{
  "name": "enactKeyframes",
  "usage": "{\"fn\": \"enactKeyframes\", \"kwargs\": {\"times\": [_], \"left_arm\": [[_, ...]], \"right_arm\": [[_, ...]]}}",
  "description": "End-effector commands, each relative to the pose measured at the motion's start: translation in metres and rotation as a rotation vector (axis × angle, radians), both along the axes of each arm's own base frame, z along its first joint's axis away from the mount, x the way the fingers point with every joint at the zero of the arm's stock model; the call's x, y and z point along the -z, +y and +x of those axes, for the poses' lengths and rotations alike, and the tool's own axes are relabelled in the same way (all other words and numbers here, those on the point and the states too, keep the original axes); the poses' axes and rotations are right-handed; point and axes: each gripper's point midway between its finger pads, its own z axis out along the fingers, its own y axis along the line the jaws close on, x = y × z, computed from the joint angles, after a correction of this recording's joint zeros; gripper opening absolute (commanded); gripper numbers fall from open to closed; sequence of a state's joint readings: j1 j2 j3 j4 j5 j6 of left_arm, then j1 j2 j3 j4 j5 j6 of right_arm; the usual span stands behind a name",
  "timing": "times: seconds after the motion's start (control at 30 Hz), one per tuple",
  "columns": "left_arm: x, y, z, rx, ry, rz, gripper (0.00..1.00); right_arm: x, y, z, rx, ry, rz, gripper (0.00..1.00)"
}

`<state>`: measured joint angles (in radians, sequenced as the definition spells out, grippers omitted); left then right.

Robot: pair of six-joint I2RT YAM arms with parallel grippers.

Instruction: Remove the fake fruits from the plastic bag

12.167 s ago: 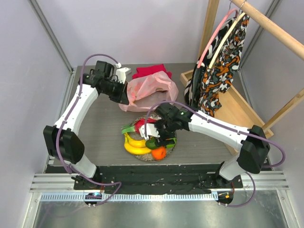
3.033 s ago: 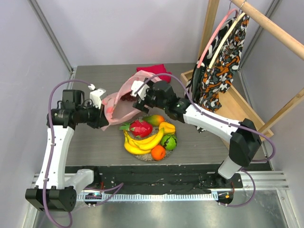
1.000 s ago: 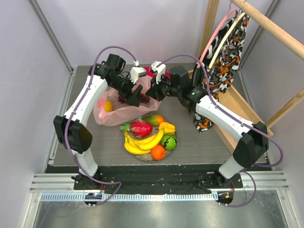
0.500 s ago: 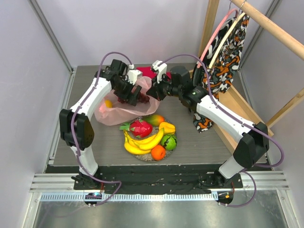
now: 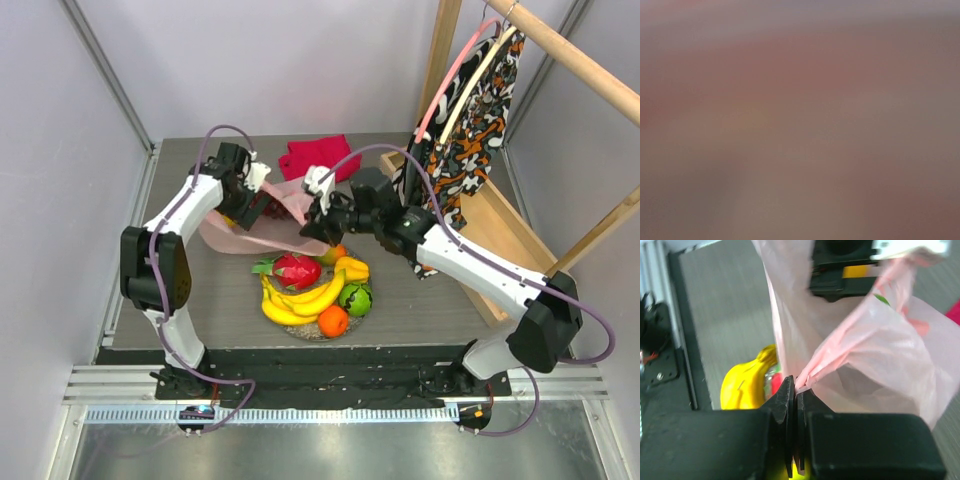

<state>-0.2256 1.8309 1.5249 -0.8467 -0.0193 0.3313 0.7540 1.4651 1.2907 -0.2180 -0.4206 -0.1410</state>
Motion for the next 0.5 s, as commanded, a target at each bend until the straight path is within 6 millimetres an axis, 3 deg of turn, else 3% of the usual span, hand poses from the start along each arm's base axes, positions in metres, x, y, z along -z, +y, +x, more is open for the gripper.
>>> {"fn": "enactKeyframes", "kwargs": {"times": [0.0,0.2,0.47], "left_arm": [[-0.012,0.033,0.032,-0.107,-0.168,0.071,0.87],[0.024,0.039,0.055,-0.146,-0.113,0.068,0.88],[0.044,0.031,0.072,-0.11,-0.103,0.012,0.82]], "right_arm": [[-0.027,0.006,-0.041,-0.148,-0.113,0.034,0.01],[-0.026,0.01,-0.044,-0.185,-0.113,0.018,0.01],[-0.022,0.012,-0.042,-0.189,-0.115,0.003,0.01]]}}
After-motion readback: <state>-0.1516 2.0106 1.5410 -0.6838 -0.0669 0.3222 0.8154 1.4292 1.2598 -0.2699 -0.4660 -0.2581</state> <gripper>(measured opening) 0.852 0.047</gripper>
